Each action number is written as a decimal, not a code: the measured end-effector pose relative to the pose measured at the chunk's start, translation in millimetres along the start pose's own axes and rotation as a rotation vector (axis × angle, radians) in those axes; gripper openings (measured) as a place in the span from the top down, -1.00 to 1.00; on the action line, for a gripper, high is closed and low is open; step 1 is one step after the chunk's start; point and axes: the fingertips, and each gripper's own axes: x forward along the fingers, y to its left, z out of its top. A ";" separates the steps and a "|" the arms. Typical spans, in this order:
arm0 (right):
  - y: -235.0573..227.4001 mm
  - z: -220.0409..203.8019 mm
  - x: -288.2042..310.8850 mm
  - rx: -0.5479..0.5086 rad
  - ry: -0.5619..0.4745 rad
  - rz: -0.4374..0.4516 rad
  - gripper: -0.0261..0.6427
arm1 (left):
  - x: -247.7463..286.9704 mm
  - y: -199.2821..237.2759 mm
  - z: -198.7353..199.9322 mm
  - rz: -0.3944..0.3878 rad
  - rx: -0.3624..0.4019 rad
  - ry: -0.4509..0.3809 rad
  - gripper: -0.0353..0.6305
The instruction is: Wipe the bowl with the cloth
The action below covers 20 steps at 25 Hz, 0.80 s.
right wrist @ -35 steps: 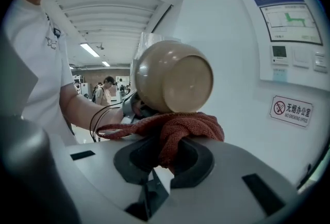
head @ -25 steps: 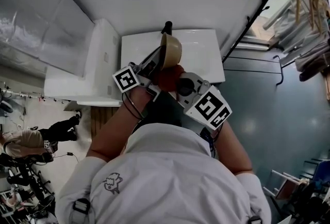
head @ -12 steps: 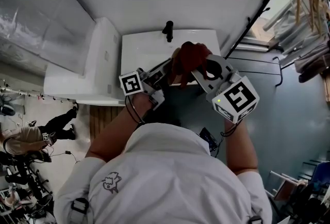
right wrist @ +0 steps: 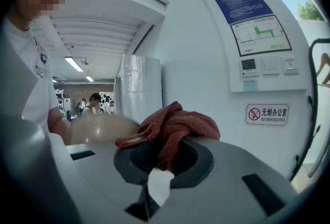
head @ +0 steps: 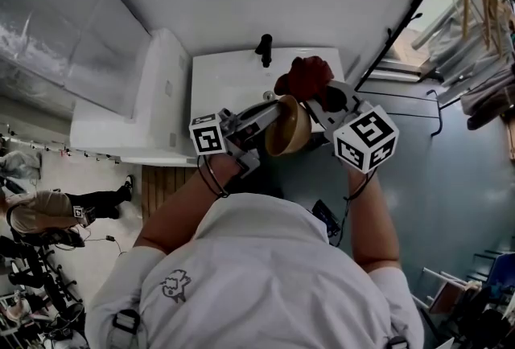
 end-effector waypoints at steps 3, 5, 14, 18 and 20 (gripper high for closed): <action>7.8 -8.1 4.0 0.051 -0.002 0.056 0.77 | -1.1 -10.5 20.8 -0.058 -0.013 -0.077 0.82; 15.7 -11.2 6.2 0.068 -0.012 0.087 0.77 | 0.3 -16.8 33.2 -0.085 -0.025 -0.121 0.82; 61.1 -20.0 17.7 0.026 -0.005 0.205 0.77 | -4.0 -13.4 69.5 -0.057 -0.051 -0.223 0.82; 87.0 -19.6 18.7 -0.026 0.004 0.265 0.77 | -9.2 -3.2 80.7 0.007 -0.025 -0.253 0.82; 99.9 -14.6 15.5 -0.059 -0.006 0.311 0.77 | -11.2 4.7 84.6 0.048 -0.009 -0.255 0.81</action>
